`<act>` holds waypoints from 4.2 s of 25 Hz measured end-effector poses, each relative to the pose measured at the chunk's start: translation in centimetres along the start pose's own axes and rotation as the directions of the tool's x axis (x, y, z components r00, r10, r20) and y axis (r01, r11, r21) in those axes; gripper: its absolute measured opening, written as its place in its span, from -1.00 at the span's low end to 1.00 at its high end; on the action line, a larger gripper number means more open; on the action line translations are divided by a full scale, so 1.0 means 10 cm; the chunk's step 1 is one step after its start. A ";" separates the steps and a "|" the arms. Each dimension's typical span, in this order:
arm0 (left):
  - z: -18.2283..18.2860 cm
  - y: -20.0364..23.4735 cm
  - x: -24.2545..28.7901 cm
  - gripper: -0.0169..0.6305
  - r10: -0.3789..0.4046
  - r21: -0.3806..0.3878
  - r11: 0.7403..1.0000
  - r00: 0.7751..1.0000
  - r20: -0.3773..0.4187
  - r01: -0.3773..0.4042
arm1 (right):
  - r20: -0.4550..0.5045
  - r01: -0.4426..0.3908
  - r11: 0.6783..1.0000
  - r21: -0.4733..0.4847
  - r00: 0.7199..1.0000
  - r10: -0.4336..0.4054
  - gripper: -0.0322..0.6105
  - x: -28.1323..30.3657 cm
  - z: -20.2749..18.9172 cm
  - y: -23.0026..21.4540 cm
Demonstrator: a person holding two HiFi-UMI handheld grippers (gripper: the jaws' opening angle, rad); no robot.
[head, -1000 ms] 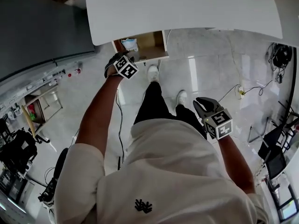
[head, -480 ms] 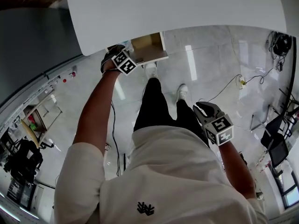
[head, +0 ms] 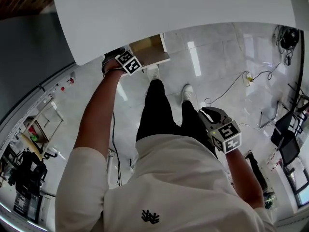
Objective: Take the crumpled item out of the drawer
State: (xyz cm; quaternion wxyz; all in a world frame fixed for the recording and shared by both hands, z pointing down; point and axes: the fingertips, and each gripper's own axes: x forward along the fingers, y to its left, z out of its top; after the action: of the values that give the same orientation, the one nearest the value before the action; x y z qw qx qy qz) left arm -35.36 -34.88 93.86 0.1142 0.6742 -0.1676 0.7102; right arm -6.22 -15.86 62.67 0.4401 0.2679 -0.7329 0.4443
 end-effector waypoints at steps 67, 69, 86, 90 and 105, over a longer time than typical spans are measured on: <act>1.38 -3.76 -5.04 -0.87 0.218 -0.428 0.904 0.865 0.453 -0.004 | 0.345 -0.023 0.942 -0.334 0.927 0.145 -0.77 -2.32 -2.62 -0.42; 1.42 -3.87 -5.12 -0.87 0.209 -0.419 0.908 0.858 0.469 0.008 | 0.341 -0.022 0.938 -0.347 0.928 0.148 -0.77 -2.33 -2.63 -0.39; 1.54 -4.42 -5.42 -0.87 0.171 -0.385 0.922 0.834 0.525 0.053 | 0.371 -0.016 0.916 -0.401 0.911 0.178 -0.80 -2.53 -2.53 -0.18; 1.57 -4.50 -5.43 -0.87 0.162 -0.375 0.925 0.835 0.526 0.057 | 0.379 -0.014 0.915 -0.402 0.908 0.180 -0.80 -2.59 -2.54 -0.17; 1.74 -4.52 -5.44 -0.87 0.164 -0.366 0.929 0.835 0.525 0.048 | 0.415 -0.002 0.904 -0.427 0.888 0.198 -0.81 -2.74 -2.44 -0.22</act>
State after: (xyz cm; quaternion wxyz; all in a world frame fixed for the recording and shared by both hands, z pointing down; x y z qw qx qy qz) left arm 1.73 3.26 44.14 0.1626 0.8101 -0.3424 0.4473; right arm 18.27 4.79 44.74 0.2815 0.2244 -0.9048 0.2272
